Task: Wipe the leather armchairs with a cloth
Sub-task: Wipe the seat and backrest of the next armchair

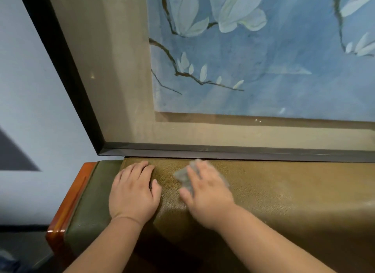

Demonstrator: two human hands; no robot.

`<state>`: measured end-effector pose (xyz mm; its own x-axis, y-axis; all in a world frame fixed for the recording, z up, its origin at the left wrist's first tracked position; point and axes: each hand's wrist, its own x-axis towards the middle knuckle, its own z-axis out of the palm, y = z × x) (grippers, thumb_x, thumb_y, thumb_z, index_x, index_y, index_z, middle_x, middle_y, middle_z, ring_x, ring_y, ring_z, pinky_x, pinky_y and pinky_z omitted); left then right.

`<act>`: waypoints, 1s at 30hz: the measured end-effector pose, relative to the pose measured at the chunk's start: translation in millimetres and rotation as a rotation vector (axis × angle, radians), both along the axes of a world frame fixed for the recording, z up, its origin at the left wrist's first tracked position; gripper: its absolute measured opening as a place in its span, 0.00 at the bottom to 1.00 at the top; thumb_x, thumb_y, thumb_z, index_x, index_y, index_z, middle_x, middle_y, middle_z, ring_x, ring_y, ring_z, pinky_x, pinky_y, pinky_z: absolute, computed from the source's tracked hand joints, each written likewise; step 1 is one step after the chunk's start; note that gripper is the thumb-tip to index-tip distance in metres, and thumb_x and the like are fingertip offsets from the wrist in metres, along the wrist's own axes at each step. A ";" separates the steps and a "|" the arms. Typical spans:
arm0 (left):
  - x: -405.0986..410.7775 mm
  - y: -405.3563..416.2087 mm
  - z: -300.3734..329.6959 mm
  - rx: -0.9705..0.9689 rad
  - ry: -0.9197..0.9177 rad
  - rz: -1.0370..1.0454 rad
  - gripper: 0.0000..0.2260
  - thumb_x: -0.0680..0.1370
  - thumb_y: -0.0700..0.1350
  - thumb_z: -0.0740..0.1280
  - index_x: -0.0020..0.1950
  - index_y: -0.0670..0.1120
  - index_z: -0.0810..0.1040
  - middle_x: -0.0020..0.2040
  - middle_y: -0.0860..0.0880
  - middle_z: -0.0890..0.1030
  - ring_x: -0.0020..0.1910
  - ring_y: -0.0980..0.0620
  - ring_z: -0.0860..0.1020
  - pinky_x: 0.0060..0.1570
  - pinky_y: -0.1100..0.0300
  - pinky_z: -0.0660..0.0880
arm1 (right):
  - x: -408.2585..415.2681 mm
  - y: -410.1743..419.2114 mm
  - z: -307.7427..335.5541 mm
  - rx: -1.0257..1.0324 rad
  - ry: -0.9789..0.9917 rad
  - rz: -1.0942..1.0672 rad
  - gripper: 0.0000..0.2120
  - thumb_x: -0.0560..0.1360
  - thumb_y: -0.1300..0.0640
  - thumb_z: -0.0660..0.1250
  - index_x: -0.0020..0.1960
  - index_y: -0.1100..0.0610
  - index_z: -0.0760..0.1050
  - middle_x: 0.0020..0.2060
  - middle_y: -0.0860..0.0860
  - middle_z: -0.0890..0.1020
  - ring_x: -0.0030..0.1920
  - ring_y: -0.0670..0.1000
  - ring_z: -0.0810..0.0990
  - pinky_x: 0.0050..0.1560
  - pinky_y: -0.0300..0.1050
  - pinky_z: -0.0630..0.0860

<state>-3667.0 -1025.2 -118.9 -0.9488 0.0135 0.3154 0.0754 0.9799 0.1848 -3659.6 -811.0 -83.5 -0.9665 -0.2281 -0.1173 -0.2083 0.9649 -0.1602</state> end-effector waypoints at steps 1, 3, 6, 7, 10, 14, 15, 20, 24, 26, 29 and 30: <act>1.4 0.8 0.8 -0.003 0.012 0.002 0.24 0.79 0.56 0.56 0.66 0.48 0.83 0.67 0.49 0.81 0.67 0.48 0.77 0.71 0.47 0.71 | 1.6 -7.3 3.5 0.005 -0.008 0.096 0.44 0.75 0.29 0.37 0.85 0.51 0.49 0.85 0.54 0.47 0.84 0.55 0.43 0.79 0.48 0.35; 0.2 1.4 3.0 0.011 0.035 0.012 0.24 0.79 0.56 0.56 0.66 0.48 0.83 0.67 0.49 0.81 0.67 0.47 0.77 0.71 0.47 0.71 | -3.2 13.9 6.9 0.035 0.031 0.125 0.43 0.76 0.28 0.37 0.85 0.50 0.49 0.85 0.52 0.48 0.84 0.52 0.44 0.82 0.48 0.38; -3.1 3.0 3.5 0.020 0.024 -0.005 0.24 0.79 0.56 0.57 0.66 0.48 0.83 0.67 0.49 0.81 0.67 0.47 0.77 0.70 0.47 0.71 | -1.1 82.6 -0.6 0.103 0.108 -0.119 0.43 0.77 0.28 0.35 0.85 0.51 0.52 0.84 0.50 0.52 0.84 0.52 0.48 0.83 0.51 0.47; -2.9 3.4 2.8 0.009 0.024 0.001 0.24 0.79 0.56 0.57 0.67 0.48 0.83 0.67 0.49 0.81 0.67 0.48 0.76 0.70 0.47 0.71 | -0.1 96.0 0.4 0.109 0.113 -0.222 0.43 0.78 0.29 0.36 0.84 0.51 0.53 0.84 0.51 0.53 0.84 0.53 0.49 0.83 0.52 0.48; -2.7 2.5 0.7 0.002 0.005 0.010 0.23 0.79 0.56 0.58 0.66 0.49 0.83 0.67 0.50 0.81 0.66 0.48 0.76 0.69 0.48 0.70 | 8.0 58.7 1.9 0.068 0.039 -0.260 0.39 0.81 0.32 0.40 0.85 0.53 0.52 0.84 0.56 0.49 0.84 0.58 0.46 0.83 0.54 0.43; 2.5 -3.0 1.7 -0.012 -0.011 0.008 0.24 0.78 0.56 0.58 0.66 0.49 0.83 0.68 0.49 0.81 0.66 0.48 0.77 0.69 0.48 0.71 | 58.2 -13.6 -14.8 0.068 0.126 0.303 0.33 0.81 0.40 0.52 0.83 0.52 0.59 0.83 0.56 0.59 0.83 0.59 0.55 0.82 0.58 0.50; 2.7 -2.0 3.3 -0.017 -0.010 0.014 0.24 0.78 0.57 0.57 0.67 0.49 0.83 0.68 0.50 0.81 0.67 0.48 0.76 0.69 0.48 0.71 | 58.5 2.5 -15.3 0.105 0.181 0.348 0.32 0.81 0.42 0.55 0.81 0.52 0.63 0.81 0.56 0.63 0.81 0.59 0.61 0.81 0.57 0.56; -0.9 0.6 4.4 -0.031 0.000 0.000 0.23 0.79 0.56 0.57 0.67 0.51 0.83 0.67 0.49 0.81 0.66 0.47 0.76 0.67 0.47 0.71 | 60.8 154.2 -13.5 0.203 0.237 -0.142 0.33 0.84 0.40 0.41 0.82 0.54 0.63 0.82 0.56 0.62 0.81 0.56 0.62 0.82 0.50 0.55; -4.6 4.7 5.3 -0.027 -0.050 0.012 0.24 0.80 0.57 0.54 0.69 0.52 0.81 0.69 0.50 0.80 0.68 0.47 0.75 0.70 0.47 0.70 | 65.8 104.3 -33.7 0.082 0.344 -0.289 0.30 0.82 0.44 0.49 0.78 0.57 0.70 0.78 0.63 0.67 0.78 0.65 0.65 0.79 0.61 0.61; 5.9 6.0 4.0 -0.030 -0.101 0.032 0.25 0.81 0.57 0.53 0.72 0.53 0.80 0.72 0.50 0.78 0.72 0.48 0.73 0.75 0.46 0.66 | 83.8 55.6 -54.6 0.104 0.357 0.027 0.29 0.82 0.44 0.54 0.81 0.54 0.64 0.80 0.61 0.63 0.80 0.64 0.61 0.79 0.62 0.59; 22.2 25.4 18.8 0.038 -0.164 0.064 0.21 0.84 0.56 0.57 0.75 0.56 0.76 0.78 0.51 0.73 0.79 0.48 0.66 0.82 0.44 0.56 | 85.7 71.4 -49.7 0.169 0.348 0.300 0.30 0.82 0.43 0.58 0.82 0.51 0.62 0.81 0.58 0.63 0.81 0.61 0.60 0.80 0.60 0.61; 24.6 38.9 26.0 0.046 -0.176 0.002 0.21 0.84 0.57 0.58 0.76 0.56 0.75 0.78 0.51 0.72 0.80 0.49 0.66 0.82 0.44 0.55 | 81.2 95.7 -47.0 0.174 0.350 0.271 0.29 0.83 0.42 0.57 0.82 0.50 0.62 0.81 0.57 0.64 0.81 0.60 0.60 0.80 0.59 0.61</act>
<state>-3642.5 -986.3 -92.9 -0.9894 0.0004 0.1451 0.0356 0.9702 0.2398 -3578.4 -715.3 -130.4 -0.8631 -0.4837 0.1455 -0.4691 0.8744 0.1238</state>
